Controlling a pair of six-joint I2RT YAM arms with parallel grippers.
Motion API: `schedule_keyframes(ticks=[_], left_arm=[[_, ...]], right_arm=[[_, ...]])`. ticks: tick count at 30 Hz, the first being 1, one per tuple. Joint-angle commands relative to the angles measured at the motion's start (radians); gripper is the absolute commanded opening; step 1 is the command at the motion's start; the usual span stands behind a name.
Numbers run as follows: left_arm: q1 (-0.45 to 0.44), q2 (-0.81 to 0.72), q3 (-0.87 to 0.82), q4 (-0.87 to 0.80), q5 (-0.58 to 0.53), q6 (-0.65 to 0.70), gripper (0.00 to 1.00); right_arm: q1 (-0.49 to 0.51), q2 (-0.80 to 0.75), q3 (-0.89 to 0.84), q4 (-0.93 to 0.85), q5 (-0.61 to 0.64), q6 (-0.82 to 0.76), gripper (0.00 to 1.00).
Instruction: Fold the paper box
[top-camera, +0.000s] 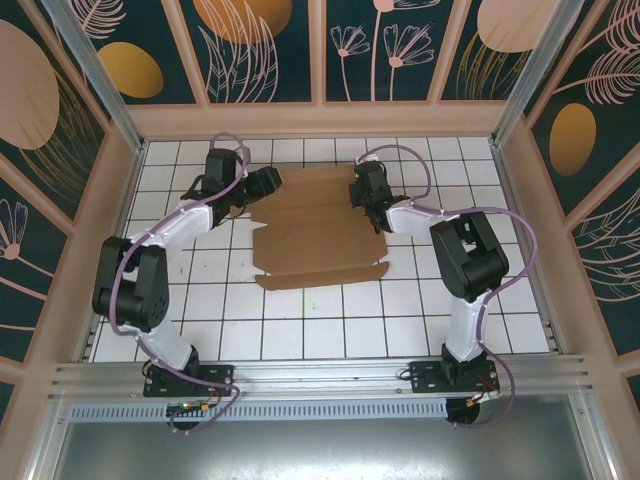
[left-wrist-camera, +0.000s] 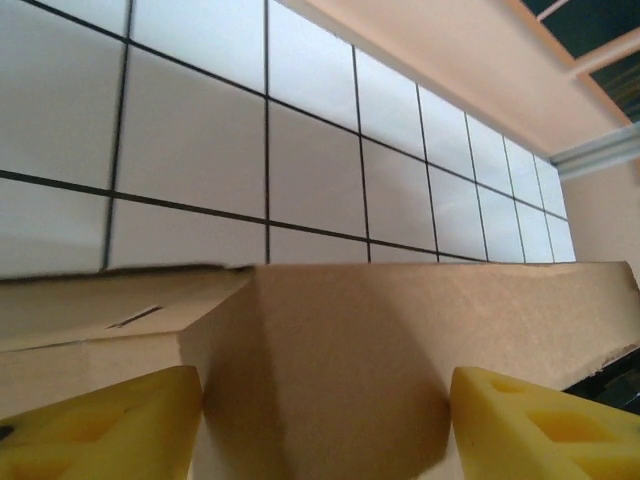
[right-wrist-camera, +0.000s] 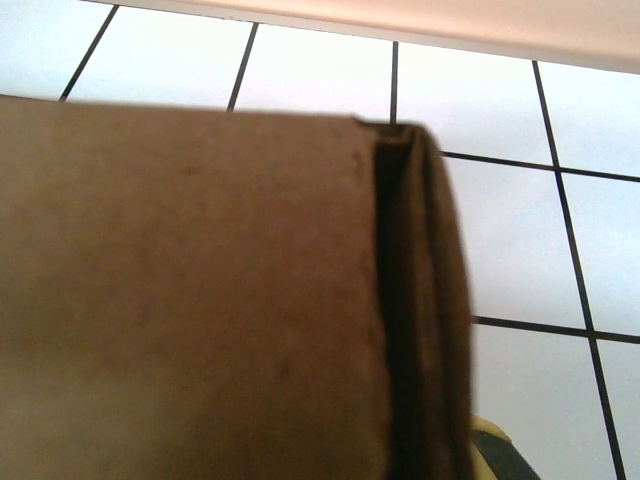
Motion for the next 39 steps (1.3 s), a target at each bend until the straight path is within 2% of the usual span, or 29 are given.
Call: schedule_keyframes(ticks=[1,3,5,8,10,14,19,26,39], left_arm=[[0.004,-0.166,-0.085,0.05,-0.122,0.026,0.66],[0.005,-0.242,-0.17,0.088,-0.15,0.017,0.6],[0.004,-0.288,-0.244,0.115,-0.16,0.01,0.46],[0.003,-0.276,-0.303,0.108,-0.146,-0.01,0.31],[0.003,-0.253,-0.341,0.129,-0.135,-0.043,0.29],[0.0,-0.156,-0.339,0.177,-0.089,-0.075,0.33],[-0.002,-0.032,-0.276,0.202,-0.138,-0.062,0.4],[-0.003,0.116,-0.194,0.203,-0.187,-0.042,0.6],[0.0,0.234,-0.075,0.112,-0.294,0.049,0.62]], right_arm=[[-0.004,0.058,0.013,-0.168,0.006,0.021,0.0],[-0.008,0.063,0.021,-0.18,0.007,0.026,0.0],[-0.013,0.064,0.022,-0.183,-0.003,0.031,0.0],[-0.014,0.065,0.024,-0.184,-0.02,0.035,0.0],[-0.013,0.067,0.026,-0.184,-0.029,0.035,0.0],[-0.012,0.072,0.03,-0.19,-0.039,0.033,0.0],[-0.01,0.073,0.038,-0.199,-0.048,0.03,0.0],[-0.001,0.074,0.035,-0.2,-0.051,0.022,0.0],[0.007,0.073,0.034,-0.199,-0.058,0.017,0.0]])
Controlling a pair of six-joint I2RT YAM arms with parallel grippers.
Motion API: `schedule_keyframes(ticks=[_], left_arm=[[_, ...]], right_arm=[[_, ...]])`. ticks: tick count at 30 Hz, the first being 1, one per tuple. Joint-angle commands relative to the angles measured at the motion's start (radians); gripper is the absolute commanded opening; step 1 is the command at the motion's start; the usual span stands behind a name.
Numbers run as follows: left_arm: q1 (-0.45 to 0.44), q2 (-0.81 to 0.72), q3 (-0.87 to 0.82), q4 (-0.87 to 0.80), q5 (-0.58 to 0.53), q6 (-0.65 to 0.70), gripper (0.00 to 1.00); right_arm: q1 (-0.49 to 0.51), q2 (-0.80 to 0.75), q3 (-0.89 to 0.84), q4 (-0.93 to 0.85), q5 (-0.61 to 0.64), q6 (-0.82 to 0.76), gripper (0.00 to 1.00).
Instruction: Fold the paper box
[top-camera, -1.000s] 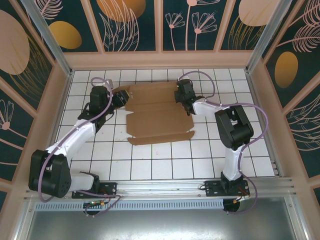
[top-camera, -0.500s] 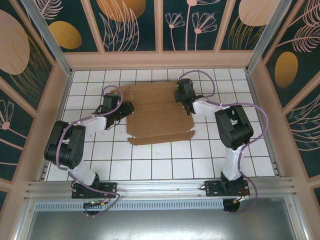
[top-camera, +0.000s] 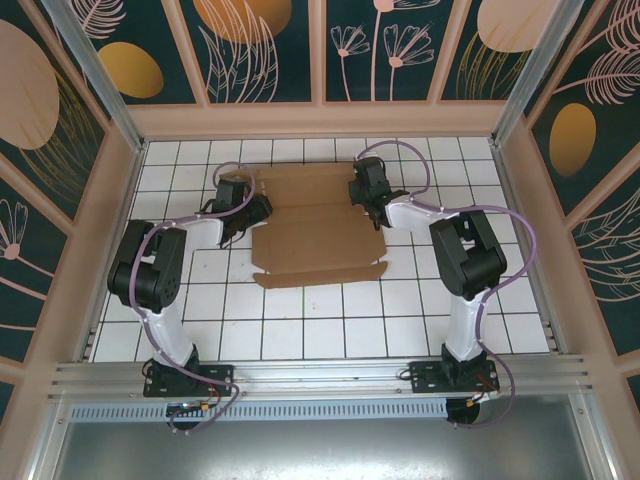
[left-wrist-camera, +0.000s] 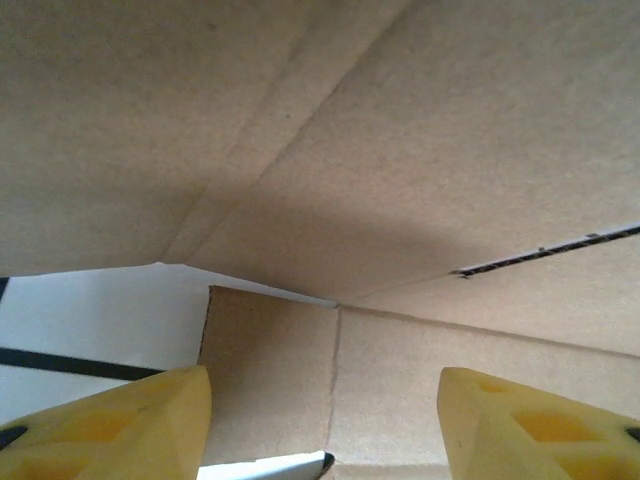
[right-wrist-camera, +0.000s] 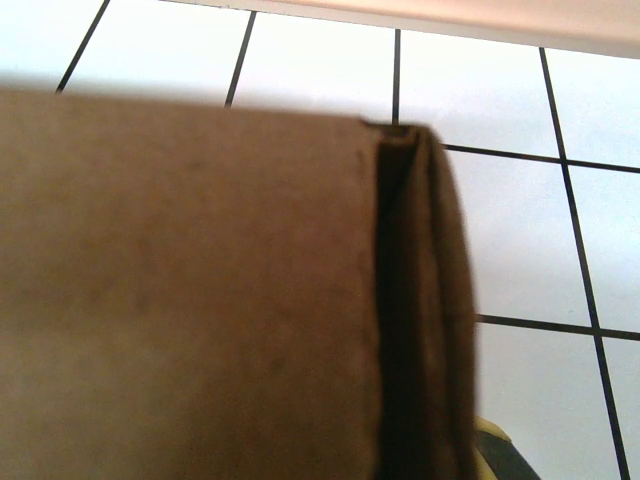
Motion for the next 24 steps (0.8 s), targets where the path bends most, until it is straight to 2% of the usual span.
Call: schedule_keyframes(ticks=[1,7,9,12,15,20,24], left_arm=[[0.002,0.006,0.026,-0.039,-0.065,0.053,0.63],[0.01,0.034,0.04,-0.058,-0.065,0.079,0.64],[0.009,0.057,0.046,-0.034,-0.008,0.081,0.64],[0.009,0.07,0.035,0.041,0.095,0.058,0.58],[0.008,0.043,0.013,0.112,0.148,0.039,0.51],[0.008,-0.016,-0.01,0.158,0.172,0.044,0.4],[0.006,-0.014,-0.015,0.193,0.209,0.027,0.39]], right_arm=[[0.011,0.057,-0.017,-0.132,-0.044,0.0,0.0],[0.011,0.054,-0.018,-0.13,-0.047,-0.004,0.0],[0.013,0.053,-0.02,-0.129,-0.052,-0.005,0.0],[0.017,0.057,-0.017,-0.132,-0.056,-0.007,0.0],[0.02,0.058,-0.017,-0.133,-0.057,-0.008,0.0],[0.02,0.062,-0.013,-0.135,-0.058,-0.011,0.0],[0.02,0.066,-0.005,-0.138,-0.061,-0.011,0.0]])
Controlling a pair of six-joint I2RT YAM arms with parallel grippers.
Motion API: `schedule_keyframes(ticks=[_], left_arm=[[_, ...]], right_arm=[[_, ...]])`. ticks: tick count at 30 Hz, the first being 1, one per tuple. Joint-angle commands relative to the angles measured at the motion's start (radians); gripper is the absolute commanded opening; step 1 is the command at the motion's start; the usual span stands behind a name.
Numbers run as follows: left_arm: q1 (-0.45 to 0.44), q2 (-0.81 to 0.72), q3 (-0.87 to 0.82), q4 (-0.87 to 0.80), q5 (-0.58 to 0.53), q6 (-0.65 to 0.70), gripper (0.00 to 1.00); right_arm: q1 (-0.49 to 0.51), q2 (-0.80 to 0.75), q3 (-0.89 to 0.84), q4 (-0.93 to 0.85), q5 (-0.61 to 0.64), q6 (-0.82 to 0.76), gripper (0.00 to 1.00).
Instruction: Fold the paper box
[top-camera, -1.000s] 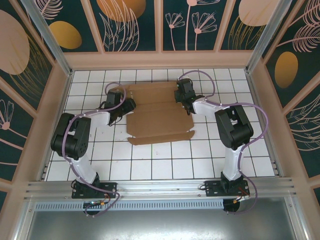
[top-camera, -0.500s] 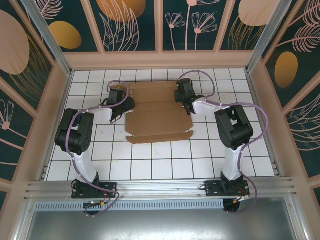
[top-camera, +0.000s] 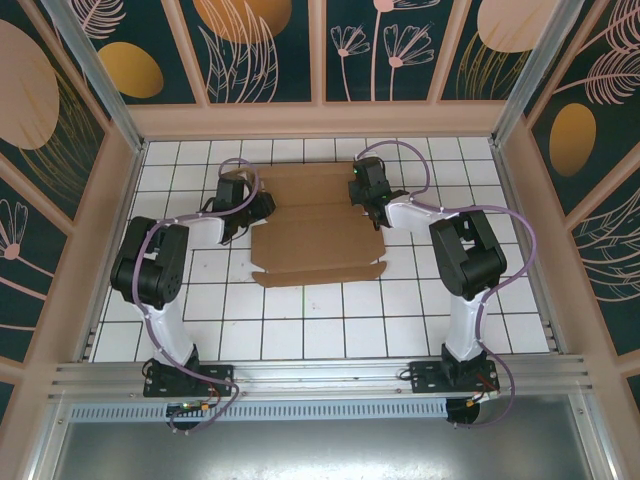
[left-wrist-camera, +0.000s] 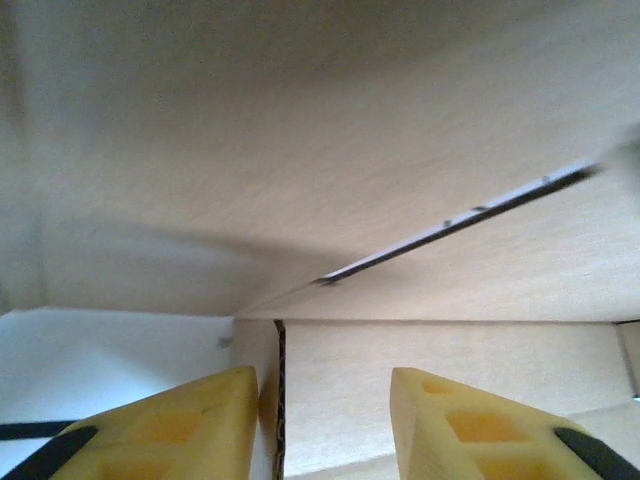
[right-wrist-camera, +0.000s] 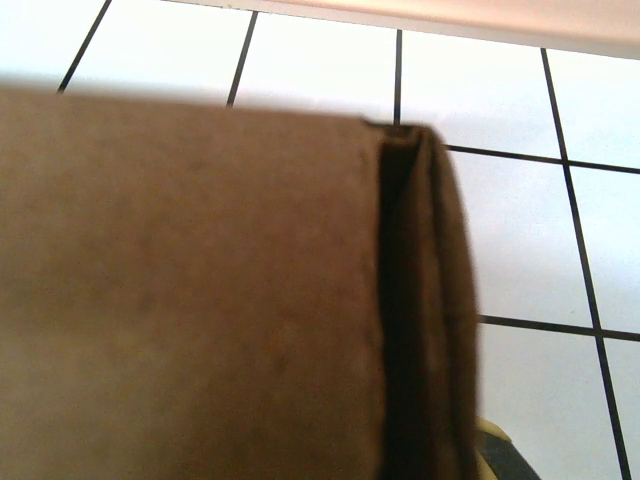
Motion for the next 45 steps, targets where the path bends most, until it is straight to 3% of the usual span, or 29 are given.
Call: schedule_keyframes(ticks=[1,11,16,21,27,32,35,41,45], left_arm=[[0.0,-0.01,-0.01,0.081,0.064,-0.016,0.4],[-0.042,0.101,-0.009,0.19,0.202,-0.074,0.48],[-0.046,0.102,-0.036,0.202,0.206,-0.085,0.49],[-0.043,-0.047,-0.122,0.156,0.163,-0.069,0.56],[-0.043,-0.291,-0.264,0.057,0.141,-0.073,0.58],[-0.043,-0.563,-0.308,-0.122,0.077,0.022,0.54],[-0.035,-0.696,-0.291,-0.208,-0.035,0.08,0.53],[0.133,-0.727,-0.249,-0.303,-0.259,0.043,0.45],[0.2,-0.661,-0.273,-0.27,-0.297,0.007,0.41]], right_arm=[[0.019,0.066,-0.006,-0.138,-0.061,-0.01,0.0],[0.013,0.069,-0.012,-0.138,-0.066,-0.004,0.0],[0.001,0.059,-0.023,-0.123,-0.06,-0.013,0.0],[-0.02,0.032,-0.042,-0.098,-0.038,-0.007,0.0],[-0.039,0.034,-0.027,-0.078,-0.055,-0.081,0.0],[-0.055,0.027,-0.056,-0.022,-0.084,-0.151,0.0],[-0.057,0.025,-0.064,-0.003,-0.093,-0.205,0.0],[-0.061,0.004,-0.077,0.011,-0.12,-0.234,0.0],[-0.06,0.011,-0.065,-0.008,-0.123,-0.231,0.0]])
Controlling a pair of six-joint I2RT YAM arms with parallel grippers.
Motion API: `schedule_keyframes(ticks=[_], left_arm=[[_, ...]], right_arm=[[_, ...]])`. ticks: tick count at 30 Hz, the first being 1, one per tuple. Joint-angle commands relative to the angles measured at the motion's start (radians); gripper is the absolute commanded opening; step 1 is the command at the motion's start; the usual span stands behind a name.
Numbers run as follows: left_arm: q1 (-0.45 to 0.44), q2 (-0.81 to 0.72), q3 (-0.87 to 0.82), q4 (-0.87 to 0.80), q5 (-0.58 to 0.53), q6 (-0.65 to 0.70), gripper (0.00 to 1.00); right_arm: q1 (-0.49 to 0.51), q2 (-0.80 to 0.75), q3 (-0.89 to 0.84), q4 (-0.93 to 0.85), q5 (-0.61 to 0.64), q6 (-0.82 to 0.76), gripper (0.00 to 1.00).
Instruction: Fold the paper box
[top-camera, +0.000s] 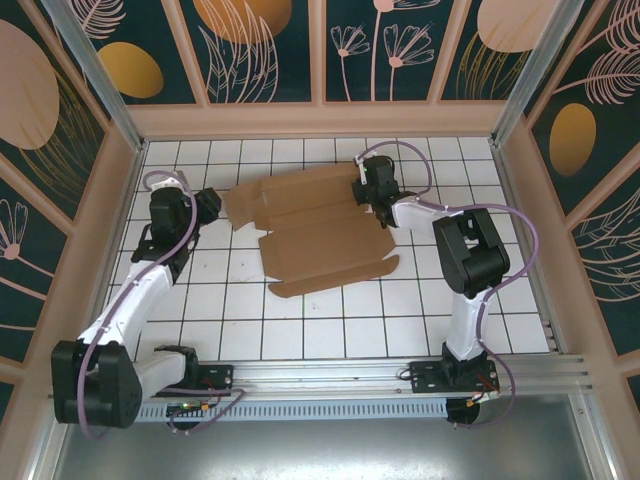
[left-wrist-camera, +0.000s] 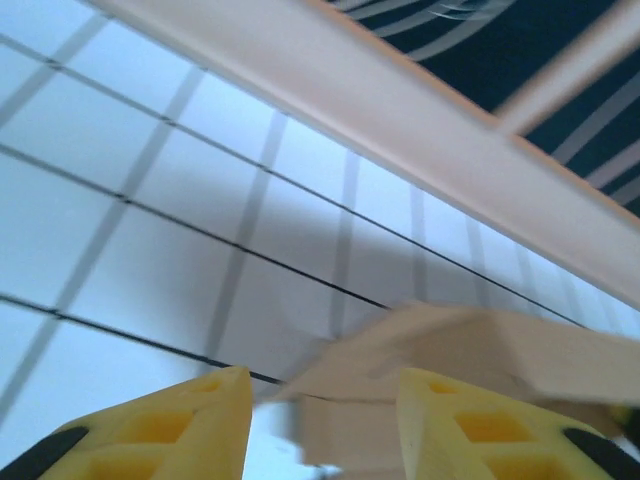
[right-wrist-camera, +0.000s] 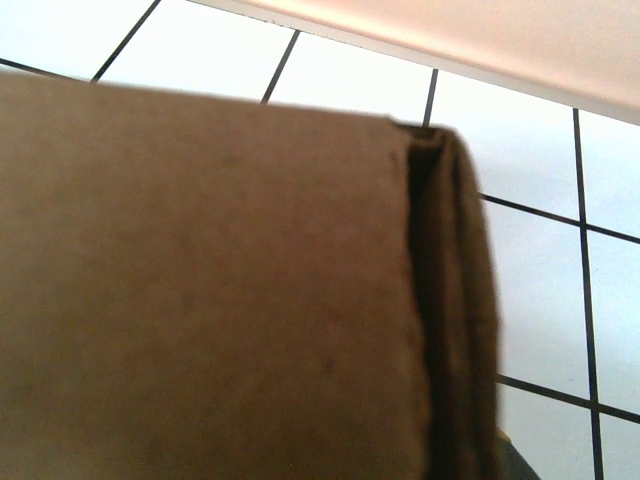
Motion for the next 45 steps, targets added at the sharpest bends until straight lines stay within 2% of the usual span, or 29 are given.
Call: schedule_keyframes(ticks=[1,4,8,13,21,28,34,38,45], left_arm=[[0.023,0.081,-0.016,-0.024,-0.098,-0.018,0.4],[0.026,0.186,-0.017,0.045,-0.1,0.015,0.39],[0.026,0.308,0.006,0.165,0.026,0.116,0.4],[0.022,0.364,0.018,0.228,0.162,0.201,0.46],[-0.003,0.394,0.008,0.339,0.274,0.314,0.53],[-0.05,0.431,0.041,0.353,0.328,0.425,0.54],[-0.067,0.447,0.067,0.33,0.365,0.432,0.55],[-0.109,0.431,0.052,0.332,0.407,0.478,0.56],[-0.129,0.465,0.096,0.307,0.291,0.447,0.57]], right_arm=[[-0.008,0.012,-0.027,-0.111,-0.007,-0.044,0.0],[-0.006,0.006,-0.032,-0.108,-0.015,-0.045,0.0],[-0.006,0.012,-0.025,-0.117,-0.032,-0.046,0.0],[-0.005,0.024,-0.011,-0.136,-0.039,-0.043,0.0],[-0.005,0.03,0.0,-0.149,-0.056,-0.042,0.0],[-0.004,0.035,0.001,-0.155,-0.061,-0.045,0.0],[-0.003,0.043,0.006,-0.163,-0.06,-0.04,0.0],[-0.003,0.052,0.014,-0.169,-0.051,-0.037,0.0],[0.001,0.057,0.014,-0.169,-0.052,-0.022,0.0]])
